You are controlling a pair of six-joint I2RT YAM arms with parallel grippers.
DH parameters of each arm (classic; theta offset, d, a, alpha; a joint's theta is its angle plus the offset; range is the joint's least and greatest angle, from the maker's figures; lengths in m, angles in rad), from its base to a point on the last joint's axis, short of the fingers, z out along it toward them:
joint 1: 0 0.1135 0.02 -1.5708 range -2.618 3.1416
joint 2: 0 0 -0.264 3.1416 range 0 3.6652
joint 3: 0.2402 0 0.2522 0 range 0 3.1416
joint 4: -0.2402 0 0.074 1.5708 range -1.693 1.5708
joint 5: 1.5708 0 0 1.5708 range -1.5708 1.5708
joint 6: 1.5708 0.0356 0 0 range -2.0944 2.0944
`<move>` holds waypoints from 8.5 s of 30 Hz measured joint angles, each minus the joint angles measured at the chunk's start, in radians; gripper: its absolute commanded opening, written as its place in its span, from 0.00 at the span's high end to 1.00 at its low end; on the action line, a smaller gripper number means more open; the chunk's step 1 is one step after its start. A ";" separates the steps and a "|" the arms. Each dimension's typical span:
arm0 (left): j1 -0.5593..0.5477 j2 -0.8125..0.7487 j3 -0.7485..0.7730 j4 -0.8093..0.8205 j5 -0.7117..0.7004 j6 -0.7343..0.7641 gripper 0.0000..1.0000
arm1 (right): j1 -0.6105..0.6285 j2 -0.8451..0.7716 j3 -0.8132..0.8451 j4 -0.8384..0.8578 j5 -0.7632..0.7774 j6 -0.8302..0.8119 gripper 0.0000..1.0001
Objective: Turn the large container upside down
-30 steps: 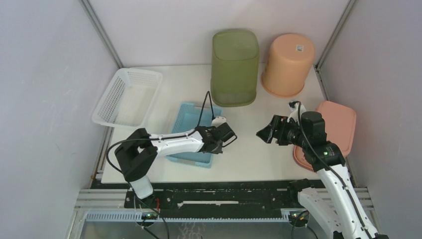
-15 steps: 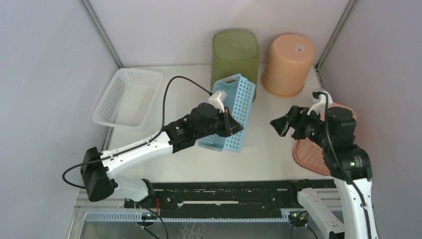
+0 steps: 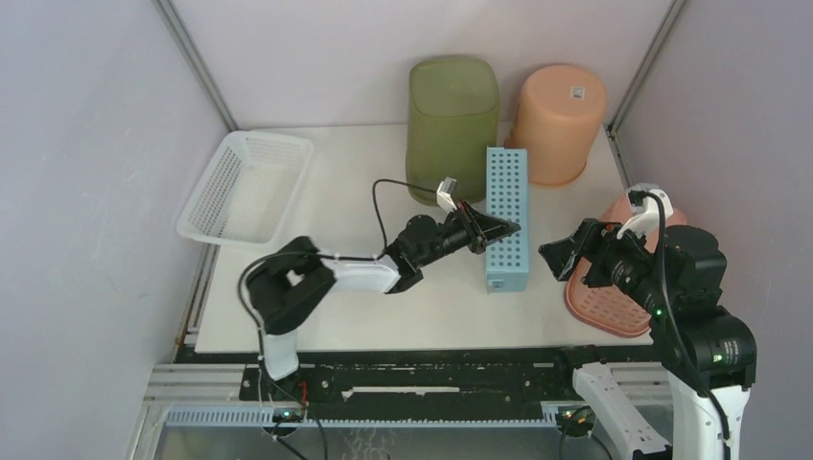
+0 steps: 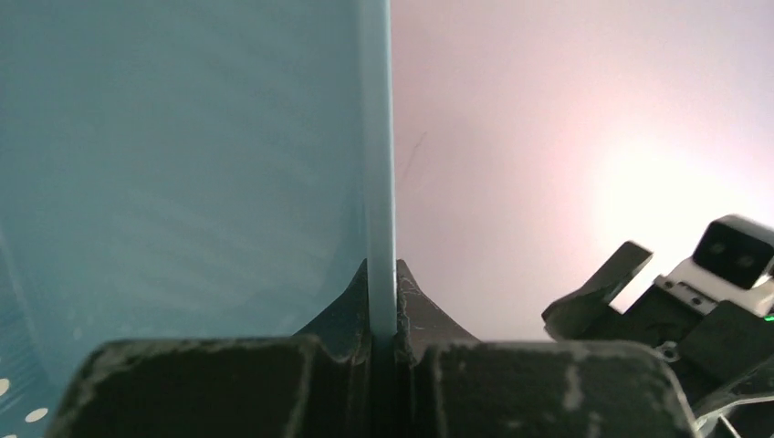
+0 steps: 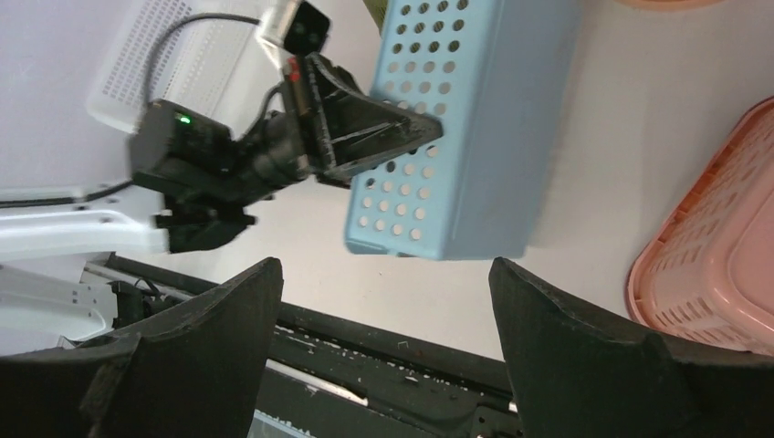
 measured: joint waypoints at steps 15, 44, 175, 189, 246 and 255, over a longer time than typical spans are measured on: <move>-0.050 0.275 0.087 0.488 -0.164 -0.375 1.00 | 0.000 0.028 0.026 -0.021 0.002 -0.015 0.08; -0.120 0.446 -0.037 0.591 -0.193 -0.537 0.43 | 0.000 0.013 -0.076 0.003 -0.037 -0.013 0.08; -0.195 -0.096 0.176 -1.523 -0.500 0.544 0.58 | 0.224 0.000 -0.508 0.393 -0.150 0.137 0.09; -0.301 -0.161 0.282 -1.509 -0.406 0.491 0.00 | 0.222 0.014 -0.420 0.339 -0.066 0.134 0.08; -0.086 -1.382 0.119 -1.856 -0.768 0.537 0.00 | 0.975 1.810 0.925 0.118 0.612 0.467 0.55; -0.086 -1.382 0.115 -1.857 -0.763 0.544 0.00 | 0.978 1.775 0.922 0.047 0.634 0.433 1.00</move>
